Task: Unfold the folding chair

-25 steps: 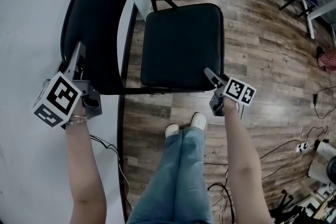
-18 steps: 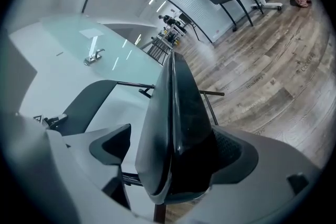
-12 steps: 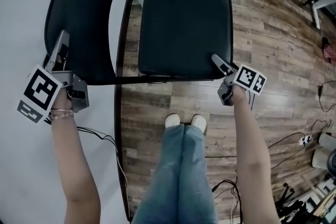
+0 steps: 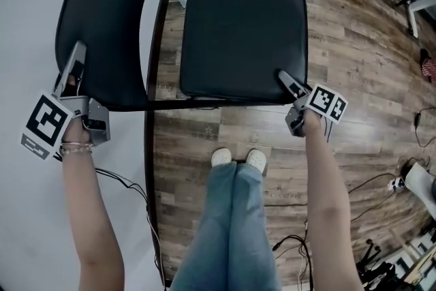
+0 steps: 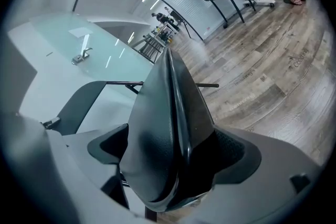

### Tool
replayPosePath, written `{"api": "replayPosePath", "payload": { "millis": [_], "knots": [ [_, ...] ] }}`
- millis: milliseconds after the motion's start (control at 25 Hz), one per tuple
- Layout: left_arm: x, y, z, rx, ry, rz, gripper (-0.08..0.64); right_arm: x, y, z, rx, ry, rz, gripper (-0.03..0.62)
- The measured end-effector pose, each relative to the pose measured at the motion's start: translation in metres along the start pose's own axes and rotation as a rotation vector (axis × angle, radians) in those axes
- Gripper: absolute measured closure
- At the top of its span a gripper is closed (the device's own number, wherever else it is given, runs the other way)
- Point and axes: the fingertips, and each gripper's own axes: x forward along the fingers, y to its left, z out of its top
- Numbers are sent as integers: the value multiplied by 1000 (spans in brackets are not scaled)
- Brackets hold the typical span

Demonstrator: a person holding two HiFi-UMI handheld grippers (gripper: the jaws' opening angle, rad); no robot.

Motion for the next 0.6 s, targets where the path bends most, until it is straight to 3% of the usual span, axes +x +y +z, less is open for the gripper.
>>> {"api": "replayPosePath", "payload": {
  "millis": [200, 600],
  "knots": [
    [0, -14, -4, 12, -9, -20, 434, 2, -14, 0, -8, 1, -32, 117],
    [1, -60, -15, 35, -8, -29, 446, 3, -51, 7, 76, -38, -66, 111]
  ]
}}
